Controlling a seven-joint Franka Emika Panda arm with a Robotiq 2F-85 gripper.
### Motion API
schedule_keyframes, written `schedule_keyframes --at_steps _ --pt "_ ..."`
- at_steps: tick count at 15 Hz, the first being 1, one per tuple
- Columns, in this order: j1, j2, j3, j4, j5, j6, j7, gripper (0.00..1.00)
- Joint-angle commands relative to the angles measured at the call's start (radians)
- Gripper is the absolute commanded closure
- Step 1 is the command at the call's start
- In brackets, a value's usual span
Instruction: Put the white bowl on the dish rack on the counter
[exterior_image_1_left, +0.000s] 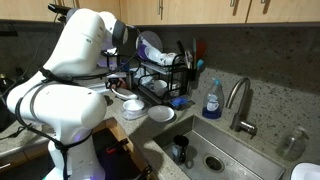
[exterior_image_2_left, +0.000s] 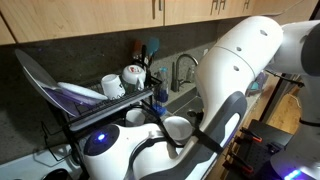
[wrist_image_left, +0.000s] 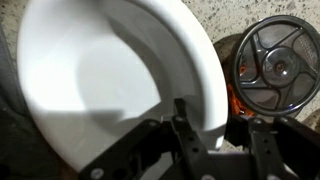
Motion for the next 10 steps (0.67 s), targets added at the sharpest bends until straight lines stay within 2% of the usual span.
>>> schedule_keyframes --at_steps 1,2,3,4,5,6,8,9,10 --pt "0.0 0.111 -0.01 0.032 0.036 -0.006 -0.029 0.92" --pt "0.001 0.113 -0.01 0.034 0.035 -0.006 -0.029 0.84" --pt "0.002 0.115 -0.011 0.035 0.034 -0.007 -0.028 0.47" --pt "0.002 0.119 -0.011 0.036 0.038 -0.009 -0.031 0.45" --pt "0.001 0.138 -0.009 0.04 0.046 -0.011 -0.037 0.5" --pt "0.002 0.16 -0.01 0.046 0.047 -0.014 -0.039 0.81" --pt "-0.001 0.209 -0.008 0.067 0.06 -0.023 -0.045 0.77" --pt "-0.001 0.218 -0.003 0.068 0.069 -0.018 -0.048 0.81" --pt "0.004 0.221 -0.002 0.076 0.071 -0.032 -0.048 0.9"
